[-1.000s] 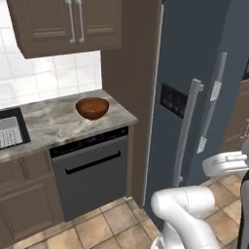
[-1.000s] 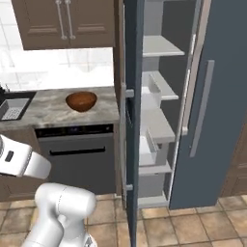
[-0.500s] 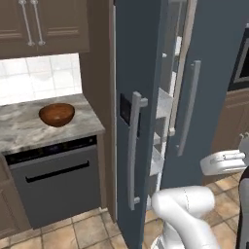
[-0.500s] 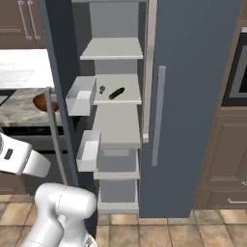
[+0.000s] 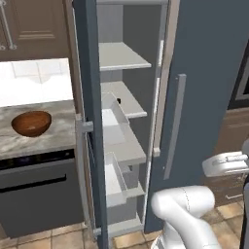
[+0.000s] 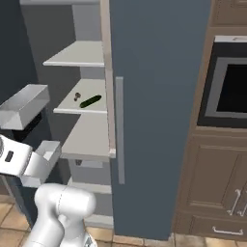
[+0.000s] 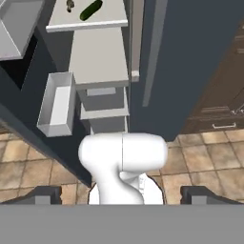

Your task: Take the garlic, mushroom, and cucumber from the freezer and place them in the bowl on the counter.

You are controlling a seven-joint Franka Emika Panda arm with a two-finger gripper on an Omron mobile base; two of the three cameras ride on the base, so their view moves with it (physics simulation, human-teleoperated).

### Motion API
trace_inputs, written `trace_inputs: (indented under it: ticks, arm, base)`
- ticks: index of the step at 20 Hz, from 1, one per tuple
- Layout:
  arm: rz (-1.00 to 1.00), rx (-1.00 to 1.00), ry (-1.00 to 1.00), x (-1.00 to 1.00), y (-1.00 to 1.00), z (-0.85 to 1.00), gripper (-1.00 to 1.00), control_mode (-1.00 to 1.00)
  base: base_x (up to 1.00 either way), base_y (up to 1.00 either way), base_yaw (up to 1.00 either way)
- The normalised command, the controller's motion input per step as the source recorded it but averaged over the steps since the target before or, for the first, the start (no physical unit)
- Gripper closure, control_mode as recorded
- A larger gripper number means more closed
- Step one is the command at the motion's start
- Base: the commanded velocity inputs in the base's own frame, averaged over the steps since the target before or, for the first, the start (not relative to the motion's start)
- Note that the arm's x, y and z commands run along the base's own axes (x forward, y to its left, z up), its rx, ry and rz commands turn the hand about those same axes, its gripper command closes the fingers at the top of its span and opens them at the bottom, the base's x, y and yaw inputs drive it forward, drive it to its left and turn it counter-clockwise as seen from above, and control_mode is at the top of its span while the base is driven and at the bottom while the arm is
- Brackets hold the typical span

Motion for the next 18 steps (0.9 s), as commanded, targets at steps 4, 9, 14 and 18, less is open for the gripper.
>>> trace_inputs:
  ticks: [4,9,14,18]
  arm:
    - [0.0,0.0,0.0,0.0,0.0,0.0,-1.0,1.0]
    - [0.0,0.0,0.0,0.0,0.0,0.0,-1.0,1.0]
    - [0.0,0.0,0.0,0.0,0.0,0.0,-1.0,1.0]
    - [0.0,0.0,0.0,0.0,0.0,0.0,-1.0,1.0]
  base:
    - [0.95,-0.29,0.33]
    - [0.9,0.04,0.2]
    - [0.76,0.0,0.2]
    - [0.8,0.01,0.22]
